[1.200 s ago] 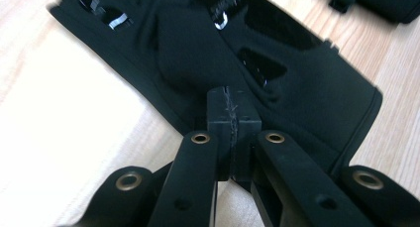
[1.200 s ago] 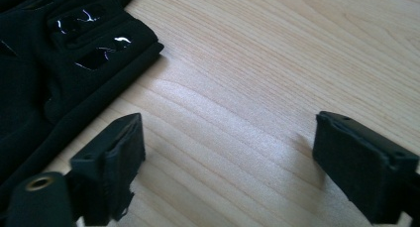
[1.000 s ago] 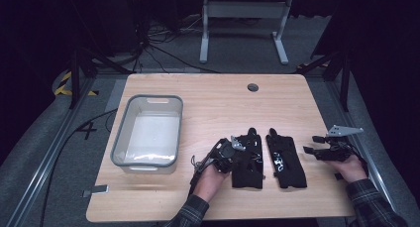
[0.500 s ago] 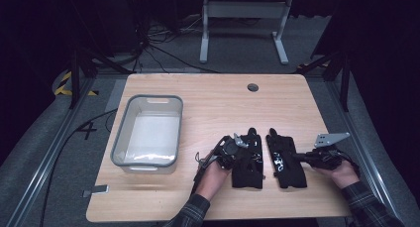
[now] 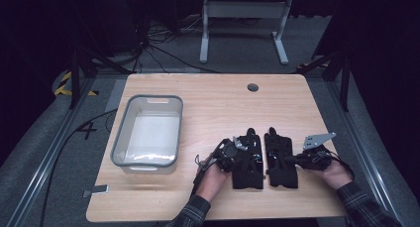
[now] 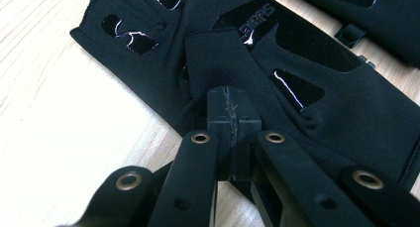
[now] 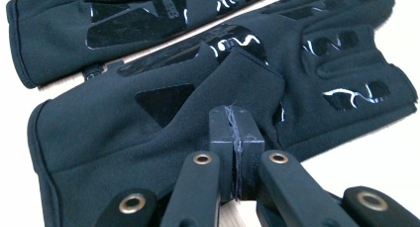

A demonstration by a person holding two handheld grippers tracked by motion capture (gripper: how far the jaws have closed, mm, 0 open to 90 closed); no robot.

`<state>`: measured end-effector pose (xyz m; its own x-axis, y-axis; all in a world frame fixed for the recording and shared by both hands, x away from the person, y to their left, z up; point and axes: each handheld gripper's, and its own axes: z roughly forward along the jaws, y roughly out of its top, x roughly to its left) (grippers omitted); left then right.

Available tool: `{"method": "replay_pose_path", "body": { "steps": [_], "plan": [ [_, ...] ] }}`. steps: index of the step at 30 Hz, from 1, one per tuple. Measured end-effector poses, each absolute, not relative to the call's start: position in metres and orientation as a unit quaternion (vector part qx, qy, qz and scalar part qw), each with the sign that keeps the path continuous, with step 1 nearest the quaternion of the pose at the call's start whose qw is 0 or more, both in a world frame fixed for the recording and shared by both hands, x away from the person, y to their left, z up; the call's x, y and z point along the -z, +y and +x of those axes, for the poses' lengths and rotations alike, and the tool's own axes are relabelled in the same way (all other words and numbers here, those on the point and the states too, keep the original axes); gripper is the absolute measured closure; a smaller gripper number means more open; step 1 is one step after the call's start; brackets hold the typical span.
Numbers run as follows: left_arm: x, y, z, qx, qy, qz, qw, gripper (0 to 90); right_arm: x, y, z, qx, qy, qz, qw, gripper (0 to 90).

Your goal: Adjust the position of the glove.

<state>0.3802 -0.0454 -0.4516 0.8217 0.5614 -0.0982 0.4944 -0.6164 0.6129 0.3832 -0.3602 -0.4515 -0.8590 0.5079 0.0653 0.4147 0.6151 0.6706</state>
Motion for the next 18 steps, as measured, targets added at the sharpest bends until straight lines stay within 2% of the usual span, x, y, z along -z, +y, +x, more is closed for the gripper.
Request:
{"method": "replay_pose_path", "body": {
  "steps": [14, 16, 18],
  "plan": [
    [0.453, -0.052, 0.395, -0.073, 0.314, 0.883, 0.34, 89.2, 0.452, -0.355, 0.385, -0.357, 0.899, 0.249, 0.057, 89.6],
    [0.45, -0.048, 0.395, -0.081, 0.318, 0.878, 0.347, 79.0, 0.451, -0.356, 0.384, -0.357, 0.898, 0.249, 0.058, 89.6],
    [0.447, -0.043, 0.396, -0.083, 0.327, 0.872, 0.356, 75.3, 0.451, -0.358, 0.384, -0.361, 0.896, 0.251, 0.06, 89.6]
  ]
}}
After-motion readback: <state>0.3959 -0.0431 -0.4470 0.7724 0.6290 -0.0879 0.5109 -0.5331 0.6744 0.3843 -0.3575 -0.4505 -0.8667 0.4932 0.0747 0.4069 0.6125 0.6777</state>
